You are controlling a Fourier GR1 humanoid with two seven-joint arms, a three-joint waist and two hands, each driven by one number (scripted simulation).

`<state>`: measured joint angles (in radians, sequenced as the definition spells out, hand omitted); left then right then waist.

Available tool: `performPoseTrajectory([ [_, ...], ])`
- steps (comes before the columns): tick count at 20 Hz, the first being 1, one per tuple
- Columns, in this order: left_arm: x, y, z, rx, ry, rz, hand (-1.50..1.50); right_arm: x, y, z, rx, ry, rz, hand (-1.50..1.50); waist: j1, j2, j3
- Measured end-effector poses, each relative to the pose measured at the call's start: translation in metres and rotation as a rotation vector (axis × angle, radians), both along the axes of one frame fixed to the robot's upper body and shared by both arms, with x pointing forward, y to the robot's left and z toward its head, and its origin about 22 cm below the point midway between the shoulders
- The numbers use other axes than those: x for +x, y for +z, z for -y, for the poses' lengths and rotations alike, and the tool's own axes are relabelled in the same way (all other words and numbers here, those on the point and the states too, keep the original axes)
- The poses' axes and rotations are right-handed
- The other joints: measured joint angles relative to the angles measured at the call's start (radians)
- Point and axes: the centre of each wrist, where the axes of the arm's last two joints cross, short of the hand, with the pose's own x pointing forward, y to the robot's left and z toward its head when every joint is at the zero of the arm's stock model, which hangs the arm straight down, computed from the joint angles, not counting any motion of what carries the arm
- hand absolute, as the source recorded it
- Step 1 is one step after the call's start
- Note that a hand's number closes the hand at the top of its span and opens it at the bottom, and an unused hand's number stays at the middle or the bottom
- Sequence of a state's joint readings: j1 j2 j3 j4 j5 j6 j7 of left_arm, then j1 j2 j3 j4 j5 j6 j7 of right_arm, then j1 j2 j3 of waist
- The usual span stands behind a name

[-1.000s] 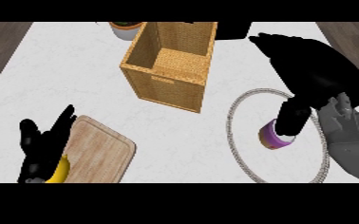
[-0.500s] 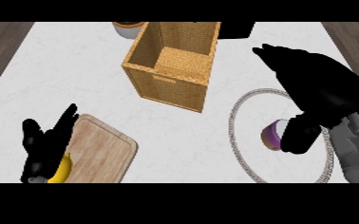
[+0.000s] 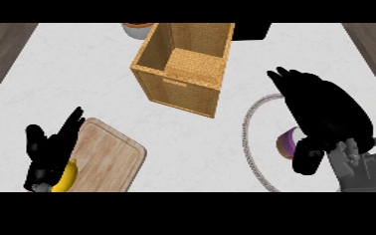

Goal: Pick the can from the placemat and place it in the basket

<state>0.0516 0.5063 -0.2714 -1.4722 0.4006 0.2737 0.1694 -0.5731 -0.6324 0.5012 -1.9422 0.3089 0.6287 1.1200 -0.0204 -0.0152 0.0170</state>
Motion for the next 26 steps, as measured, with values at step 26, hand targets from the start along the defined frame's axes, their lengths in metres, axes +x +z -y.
performPoseTrajectory([
  [26,0.008,-0.002,0.002,0.005,-0.012,-0.003,0.0,-0.016,-0.08,0.016,-0.054,-0.113,-0.02,-1.5,0.02,0.004,0.004],
])
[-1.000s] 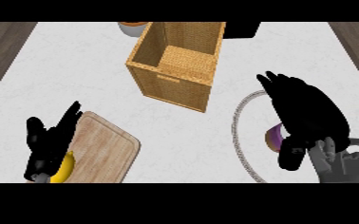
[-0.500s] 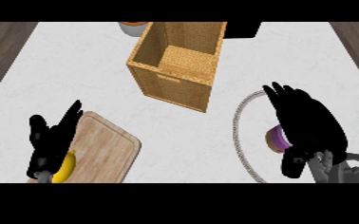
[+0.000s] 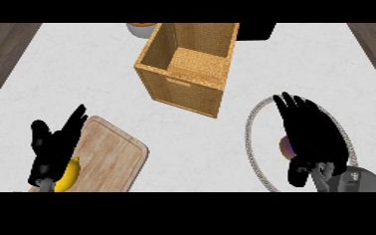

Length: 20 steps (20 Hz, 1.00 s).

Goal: Pick the can from the placemat and place it in the basket

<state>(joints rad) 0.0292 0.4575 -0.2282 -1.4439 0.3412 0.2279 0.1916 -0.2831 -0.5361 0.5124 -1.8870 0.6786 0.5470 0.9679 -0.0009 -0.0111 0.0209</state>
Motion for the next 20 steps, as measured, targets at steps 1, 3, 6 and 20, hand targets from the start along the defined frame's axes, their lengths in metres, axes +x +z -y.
performPoseTrajectory([
  [1,0.0,0.0,-0.001,-0.002,0.001,0.0,0.0,0.001,-0.004,-0.001,-0.005,-0.004,-0.001,-1.5,0.001,0.0,0.0],
  [3,-0.001,0.002,0.0,-0.003,0.0,-0.003,0.0,0.003,-0.008,0.003,-0.014,-0.014,-0.003,-1.5,0.002,0.001,-0.001],
  [6,-0.001,0.001,-0.001,-0.001,-0.006,0.0,0.0,0.004,-0.019,0.001,-0.025,-0.025,-0.031,-1.5,0.002,0.001,-0.001],
  [20,-0.003,0.001,0.002,0.004,-0.002,-0.004,0.0,0.012,-0.041,0.012,-0.058,-0.075,-0.079,-1.5,0.002,0.0,-0.001],
])
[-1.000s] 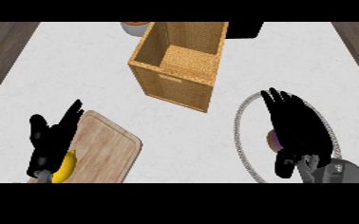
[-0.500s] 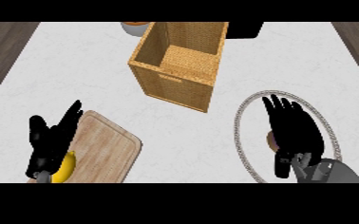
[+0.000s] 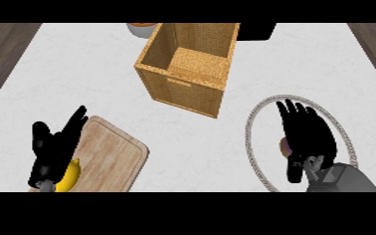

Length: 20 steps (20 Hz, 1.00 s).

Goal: Pick the can from the placemat and place it in the basket

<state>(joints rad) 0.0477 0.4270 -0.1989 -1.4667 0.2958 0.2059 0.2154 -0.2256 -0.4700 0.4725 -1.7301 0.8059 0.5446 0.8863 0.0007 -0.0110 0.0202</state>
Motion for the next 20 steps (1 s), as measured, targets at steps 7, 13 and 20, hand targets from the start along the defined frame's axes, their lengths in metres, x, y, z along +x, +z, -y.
performPoseTrajectory([
  [7,0.001,0.001,-0.002,-0.006,-0.003,-0.015,0.0,-0.008,-0.022,0.007,-0.019,-0.005,-0.006,1.5,-0.002,0.0,-0.001],
  [13,0.0,0.0,-0.002,-0.004,-0.008,0.003,0.0,-0.002,-0.02,0.01,-0.091,0.068,0.025,1.5,0.002,-0.001,-0.001],
  [20,0.003,0.004,0.005,0.001,-0.018,0.001,0.0,0.001,-0.029,-0.042,-0.07,0.085,0.07,1.5,0.023,0.002,-0.007],
])
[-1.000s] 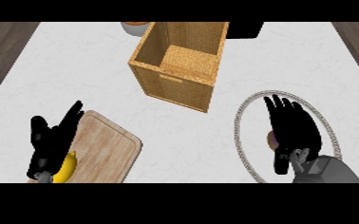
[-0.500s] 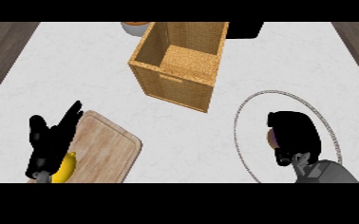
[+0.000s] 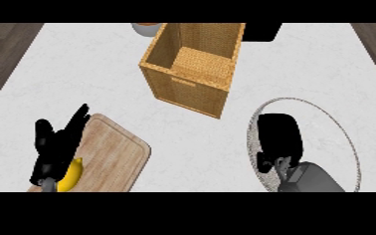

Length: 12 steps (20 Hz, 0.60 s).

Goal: Pick the can from the placemat and place it in the basket

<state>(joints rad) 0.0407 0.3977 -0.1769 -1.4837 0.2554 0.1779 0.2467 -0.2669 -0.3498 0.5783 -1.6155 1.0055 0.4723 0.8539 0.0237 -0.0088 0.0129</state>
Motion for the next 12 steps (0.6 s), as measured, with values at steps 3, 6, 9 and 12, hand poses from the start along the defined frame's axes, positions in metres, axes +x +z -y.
performPoseTrajectory([
  [3,0.007,0.006,0.006,-0.001,-0.028,0.016,0.0,-0.002,0.003,-0.053,0.125,0.012,0.025,1.5,0.041,0.014,-0.001],
  [6,0.012,0.01,0.012,-0.003,-0.06,0.025,0.0,-0.003,0.009,-0.085,0.194,0.012,0.061,1.5,0.077,0.024,-0.001],
  [9,0.017,0.013,0.017,-0.008,-0.087,0.023,0.0,0.001,0.02,-0.105,0.224,0.014,0.13,1.5,0.103,0.027,-0.002],
  [12,0.02,0.014,0.019,-0.005,-0.099,0.015,0.0,0.007,0.037,-0.117,0.299,-0.001,0.231,1.5,0.116,0.028,-0.002],
])
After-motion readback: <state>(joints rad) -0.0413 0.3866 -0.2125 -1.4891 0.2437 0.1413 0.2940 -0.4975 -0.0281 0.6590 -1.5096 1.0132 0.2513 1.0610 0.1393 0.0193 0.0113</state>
